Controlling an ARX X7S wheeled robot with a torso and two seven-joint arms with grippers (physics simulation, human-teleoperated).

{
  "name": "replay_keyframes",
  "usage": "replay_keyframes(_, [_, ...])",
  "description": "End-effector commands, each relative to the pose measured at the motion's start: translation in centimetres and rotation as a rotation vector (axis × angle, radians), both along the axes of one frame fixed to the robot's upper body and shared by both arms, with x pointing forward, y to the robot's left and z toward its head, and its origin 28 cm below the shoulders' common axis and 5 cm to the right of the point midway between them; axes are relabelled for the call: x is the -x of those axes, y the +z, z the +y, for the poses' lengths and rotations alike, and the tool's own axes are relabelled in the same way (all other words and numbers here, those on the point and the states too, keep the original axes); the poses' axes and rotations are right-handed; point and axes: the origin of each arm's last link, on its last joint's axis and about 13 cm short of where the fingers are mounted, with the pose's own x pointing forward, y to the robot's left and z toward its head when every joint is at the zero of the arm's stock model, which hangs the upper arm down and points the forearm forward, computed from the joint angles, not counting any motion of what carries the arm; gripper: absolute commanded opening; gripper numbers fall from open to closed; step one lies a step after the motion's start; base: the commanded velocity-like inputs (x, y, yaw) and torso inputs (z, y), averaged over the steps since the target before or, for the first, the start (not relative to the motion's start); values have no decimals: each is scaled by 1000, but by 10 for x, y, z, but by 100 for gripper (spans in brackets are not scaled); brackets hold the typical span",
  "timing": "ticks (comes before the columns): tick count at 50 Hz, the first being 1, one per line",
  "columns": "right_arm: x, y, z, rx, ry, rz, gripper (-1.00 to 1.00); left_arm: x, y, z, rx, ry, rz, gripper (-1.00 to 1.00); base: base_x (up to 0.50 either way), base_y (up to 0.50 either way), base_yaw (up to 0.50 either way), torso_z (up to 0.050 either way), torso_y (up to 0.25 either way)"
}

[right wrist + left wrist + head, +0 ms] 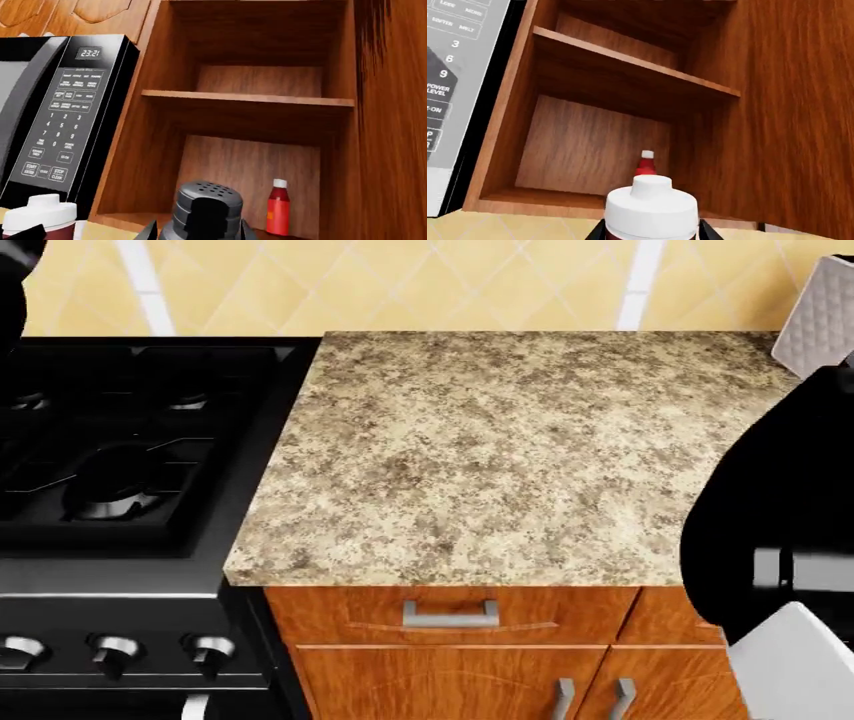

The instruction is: Pick and place the shaker into the drawer. Then close the cabinet.

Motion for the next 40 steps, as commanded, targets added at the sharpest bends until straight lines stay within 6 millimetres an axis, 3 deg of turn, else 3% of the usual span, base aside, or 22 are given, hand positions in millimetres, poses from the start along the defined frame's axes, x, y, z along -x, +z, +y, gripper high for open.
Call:
replay_keyframes(1, [12, -107, -7, -26, -26, 224, -100, 60, -136, 19, -68, 29, 229, -100, 0, 0, 0, 0, 0])
replay_keyframes(9, [27, -153, -15, -65, -71, 302, -100, 94, -175, 27, -129, 35, 300, -100, 0, 0, 0, 0, 0])
replay_keyframes(15, [41, -163, -19, -82, -86, 328, -100, 107, -200, 30, -136, 24, 367, -100, 0, 0, 0, 0, 0])
replay_keyframes(30, [47, -184, -14, -20, -82, 360, -100, 111, -218, 28, -133, 2, 423, -100, 0, 0, 0, 0, 0])
replay_keyframes(40, [46, -195, -16, -58, -80, 416, -100, 112, -225, 26, -131, -7, 438, -100, -25, -500, 0, 0, 0])
